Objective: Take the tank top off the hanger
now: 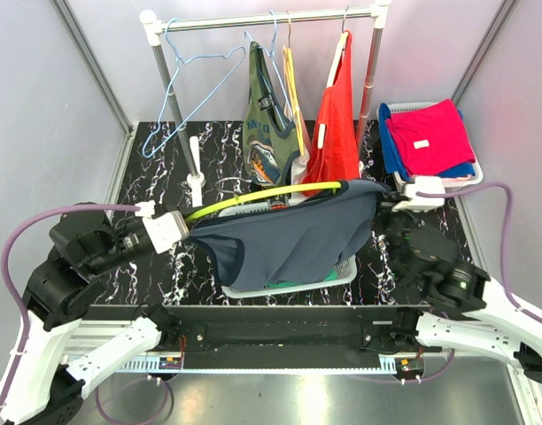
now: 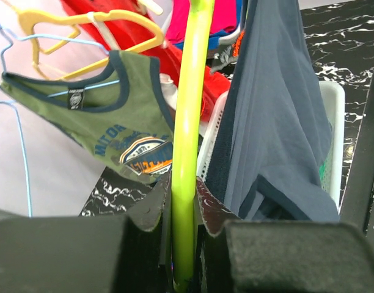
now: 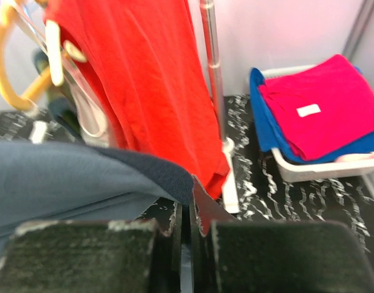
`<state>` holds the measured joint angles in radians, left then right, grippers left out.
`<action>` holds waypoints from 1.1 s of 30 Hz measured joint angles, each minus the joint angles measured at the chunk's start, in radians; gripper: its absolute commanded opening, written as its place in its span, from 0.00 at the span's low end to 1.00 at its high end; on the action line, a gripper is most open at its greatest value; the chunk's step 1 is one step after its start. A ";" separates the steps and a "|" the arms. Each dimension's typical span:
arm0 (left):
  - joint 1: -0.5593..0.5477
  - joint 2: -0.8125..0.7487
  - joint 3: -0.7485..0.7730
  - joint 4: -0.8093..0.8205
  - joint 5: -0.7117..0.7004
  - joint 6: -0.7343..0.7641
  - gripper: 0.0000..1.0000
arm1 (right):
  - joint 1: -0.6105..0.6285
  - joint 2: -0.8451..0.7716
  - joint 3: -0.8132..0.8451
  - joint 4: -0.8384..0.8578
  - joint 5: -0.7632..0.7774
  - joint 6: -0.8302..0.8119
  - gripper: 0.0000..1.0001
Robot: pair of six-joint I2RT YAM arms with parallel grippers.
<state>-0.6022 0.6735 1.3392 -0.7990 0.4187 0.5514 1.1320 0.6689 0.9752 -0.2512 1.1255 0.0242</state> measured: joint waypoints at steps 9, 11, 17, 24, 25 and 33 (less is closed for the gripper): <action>-0.002 0.001 0.040 -0.014 -0.042 -0.006 0.00 | 0.001 -0.075 0.000 0.014 -0.011 -0.007 0.01; -0.005 0.000 0.040 -0.005 -0.040 -0.010 0.00 | 0.001 -0.103 0.000 0.019 -0.029 -0.002 0.05; -0.002 -0.003 0.041 -0.007 -0.057 -0.044 0.00 | -0.018 0.073 0.074 -0.124 -0.048 0.146 0.06; 0.008 -0.003 0.063 -0.076 -0.119 -0.067 0.00 | -0.253 0.372 0.136 -0.237 -0.313 0.386 0.00; 0.008 -0.001 0.063 -0.088 -0.123 -0.071 0.00 | -0.268 0.381 0.131 -0.241 -0.343 0.404 0.03; 0.008 -0.003 0.063 -0.095 -0.133 -0.092 0.00 | -0.289 0.327 0.108 -0.242 -0.424 0.439 0.00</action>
<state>-0.5945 0.6704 1.4021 -0.8944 0.2859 0.4599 0.8433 0.9962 1.0828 -0.4931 0.7013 0.4633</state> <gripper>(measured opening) 0.147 0.087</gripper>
